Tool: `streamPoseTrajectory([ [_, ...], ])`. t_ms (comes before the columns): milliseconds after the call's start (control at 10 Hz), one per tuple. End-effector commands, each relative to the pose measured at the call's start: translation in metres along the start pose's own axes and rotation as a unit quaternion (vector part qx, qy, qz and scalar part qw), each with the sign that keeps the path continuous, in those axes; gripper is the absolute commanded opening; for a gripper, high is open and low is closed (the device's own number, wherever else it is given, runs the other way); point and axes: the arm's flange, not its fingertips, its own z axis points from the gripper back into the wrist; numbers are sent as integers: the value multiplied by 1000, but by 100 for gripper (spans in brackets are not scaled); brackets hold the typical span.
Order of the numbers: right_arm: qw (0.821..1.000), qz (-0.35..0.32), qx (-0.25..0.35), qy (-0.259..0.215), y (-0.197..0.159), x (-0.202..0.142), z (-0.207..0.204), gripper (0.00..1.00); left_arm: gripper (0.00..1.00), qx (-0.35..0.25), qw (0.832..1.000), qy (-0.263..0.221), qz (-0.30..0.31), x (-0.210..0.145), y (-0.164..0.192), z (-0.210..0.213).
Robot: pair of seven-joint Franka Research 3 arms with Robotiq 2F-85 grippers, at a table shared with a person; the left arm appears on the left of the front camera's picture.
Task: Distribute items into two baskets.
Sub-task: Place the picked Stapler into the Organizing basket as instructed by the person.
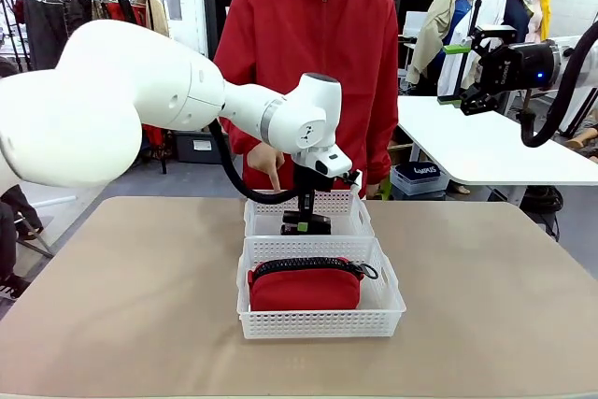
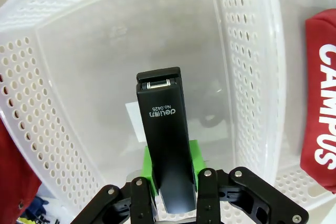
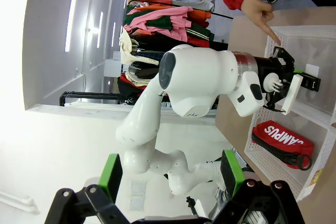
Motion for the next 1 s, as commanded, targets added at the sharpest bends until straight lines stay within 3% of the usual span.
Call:
streamPoseTrajectory([
  [0, 1000, 1, 1, -1, 2, -2, 0, 100, 0, 8, 1000, 12, 8, -5, -3, -10],
  [400, 1000, 1, 1, -1, 2, -2, 0, 100, 0, -11, 1000, 17, 20, -8, -7, -24],
  [500, 1000, 1, 1, -1, 2, -2, 0, 100, 9, -13, 1000, 19, 21, -10, -7, -25],
  [900, 1000, 1, 1, -1, 2, -2, 0, 100, 85, -13, 999, 24, 29, -13, -7, -26],
])
